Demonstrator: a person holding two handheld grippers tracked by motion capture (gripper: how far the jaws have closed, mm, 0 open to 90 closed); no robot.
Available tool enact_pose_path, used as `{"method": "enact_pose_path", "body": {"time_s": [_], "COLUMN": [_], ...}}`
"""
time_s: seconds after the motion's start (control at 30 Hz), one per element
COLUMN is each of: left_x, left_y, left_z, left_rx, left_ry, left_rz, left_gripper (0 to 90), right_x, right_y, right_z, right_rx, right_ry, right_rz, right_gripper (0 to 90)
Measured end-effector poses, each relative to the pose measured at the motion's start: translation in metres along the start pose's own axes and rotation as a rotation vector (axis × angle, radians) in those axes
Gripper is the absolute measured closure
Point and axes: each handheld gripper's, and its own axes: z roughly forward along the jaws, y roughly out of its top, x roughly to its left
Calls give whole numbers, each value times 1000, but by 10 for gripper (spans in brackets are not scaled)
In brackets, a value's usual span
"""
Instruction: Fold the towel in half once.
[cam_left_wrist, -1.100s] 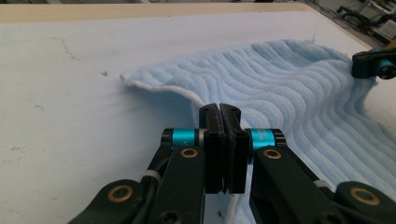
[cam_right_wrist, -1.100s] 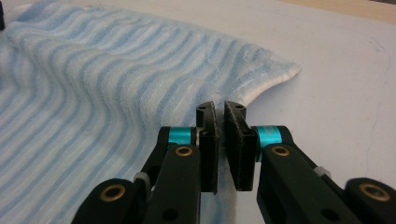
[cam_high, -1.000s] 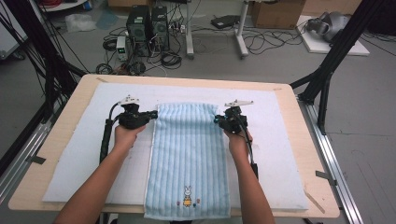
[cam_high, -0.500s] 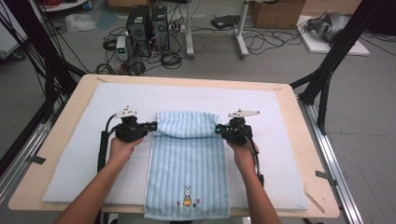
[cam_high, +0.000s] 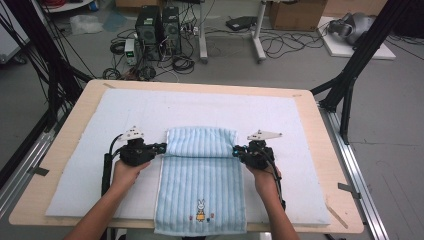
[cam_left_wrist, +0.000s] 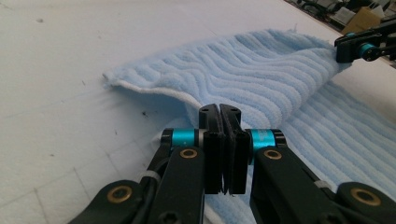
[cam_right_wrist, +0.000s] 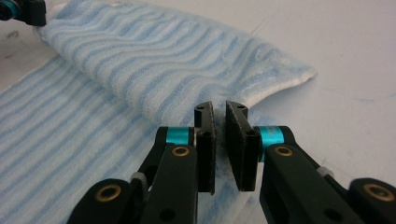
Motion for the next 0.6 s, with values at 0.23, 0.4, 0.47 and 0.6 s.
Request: {"method": "enact_pose_path", "body": {"time_s": [0.23, 0.4, 0.47, 0.6], "left_x": [5, 14, 18, 27], "left_y": [-1, 10, 16, 29], "left_z": [3, 6, 9, 19], "left_rx": [-10, -40, -44, -37], "left_ry": [48, 62, 70, 84], "left_rz": [-48, -83, -91, -124], "left_gripper": [573, 402, 360, 339], "right_x": [-4, -14, -19, -28], "right_y": [-5, 10, 17, 29], "right_z": [0, -3, -1, 9], "right_rx": [-15, -34, -37, -9], "right_ry": [4, -45, -54, -74], "right_rz": [31, 69, 91, 112], "right_gripper": [661, 456, 410, 367]}}
